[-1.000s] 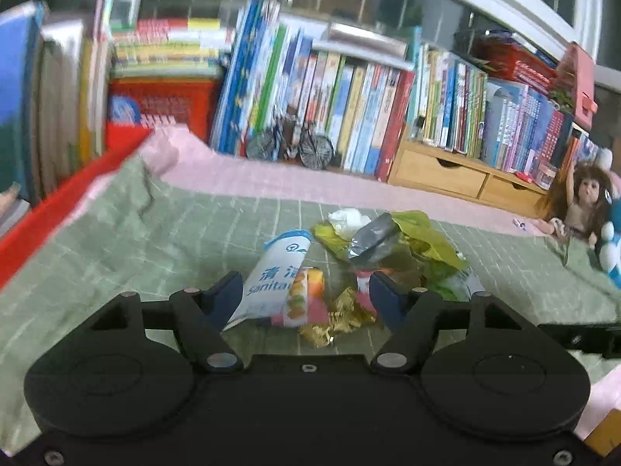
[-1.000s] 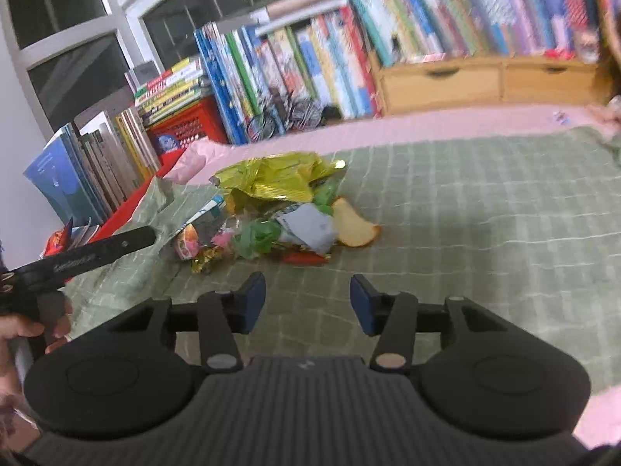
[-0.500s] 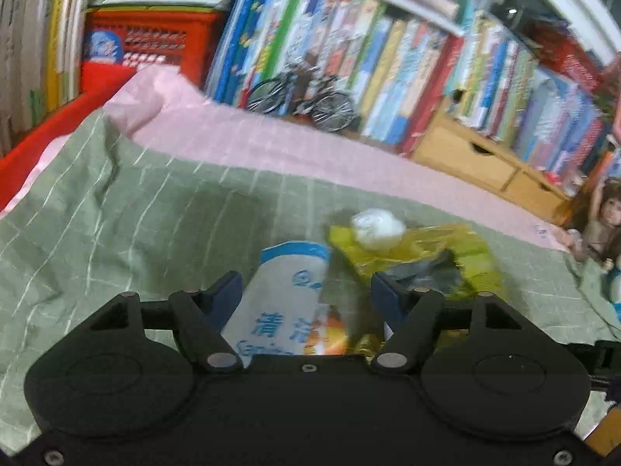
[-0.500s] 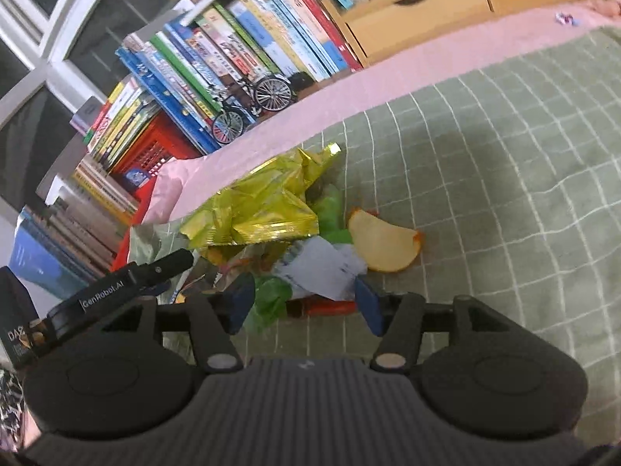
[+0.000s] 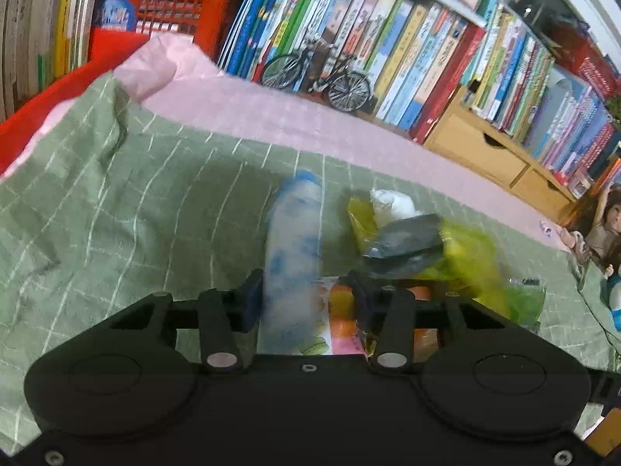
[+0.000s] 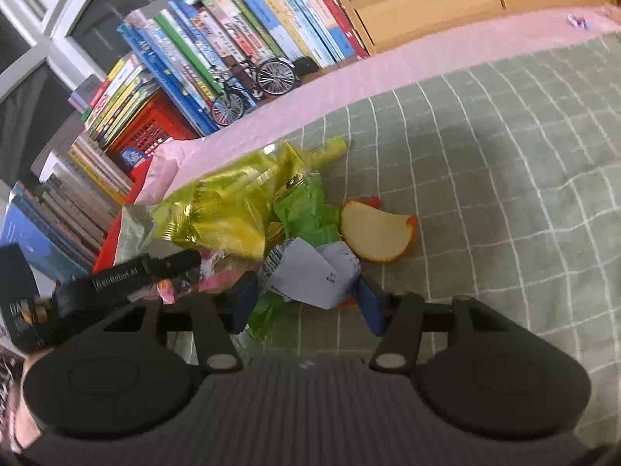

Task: Collect trash
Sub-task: 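Grasp the white-blue tube pack with the left gripper while the right gripper grasps the green wrapper and white paper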

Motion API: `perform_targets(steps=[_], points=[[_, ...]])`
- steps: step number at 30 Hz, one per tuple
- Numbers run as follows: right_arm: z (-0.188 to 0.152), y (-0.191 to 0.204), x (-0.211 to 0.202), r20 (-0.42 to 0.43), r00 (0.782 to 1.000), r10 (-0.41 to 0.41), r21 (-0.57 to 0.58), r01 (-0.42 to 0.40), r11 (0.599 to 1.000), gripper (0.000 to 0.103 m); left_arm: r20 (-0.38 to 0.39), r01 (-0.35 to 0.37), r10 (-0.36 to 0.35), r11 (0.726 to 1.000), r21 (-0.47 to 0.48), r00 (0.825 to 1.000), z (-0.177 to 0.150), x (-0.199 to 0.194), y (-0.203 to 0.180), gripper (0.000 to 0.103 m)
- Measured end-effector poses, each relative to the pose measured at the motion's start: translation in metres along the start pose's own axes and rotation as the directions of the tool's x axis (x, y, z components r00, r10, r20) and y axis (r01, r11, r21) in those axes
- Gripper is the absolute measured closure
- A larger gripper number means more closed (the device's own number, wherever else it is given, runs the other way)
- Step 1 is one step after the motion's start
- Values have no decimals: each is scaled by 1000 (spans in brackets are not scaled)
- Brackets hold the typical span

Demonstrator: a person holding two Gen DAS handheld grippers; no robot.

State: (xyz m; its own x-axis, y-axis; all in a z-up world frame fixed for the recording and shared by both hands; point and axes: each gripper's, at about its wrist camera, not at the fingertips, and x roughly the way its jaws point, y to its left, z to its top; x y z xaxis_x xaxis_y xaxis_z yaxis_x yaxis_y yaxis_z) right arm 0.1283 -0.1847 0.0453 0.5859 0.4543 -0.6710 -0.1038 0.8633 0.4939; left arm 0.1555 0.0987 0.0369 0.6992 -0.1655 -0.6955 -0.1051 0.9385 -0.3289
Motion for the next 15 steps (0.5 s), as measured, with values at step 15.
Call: perform_targets(steps=[15], points=[[-11, -12, -47, 58, 998, -36, -49, 39, 998, 44, 40, 53, -56, 996, 70, 998, -7, -43, -21, 43]])
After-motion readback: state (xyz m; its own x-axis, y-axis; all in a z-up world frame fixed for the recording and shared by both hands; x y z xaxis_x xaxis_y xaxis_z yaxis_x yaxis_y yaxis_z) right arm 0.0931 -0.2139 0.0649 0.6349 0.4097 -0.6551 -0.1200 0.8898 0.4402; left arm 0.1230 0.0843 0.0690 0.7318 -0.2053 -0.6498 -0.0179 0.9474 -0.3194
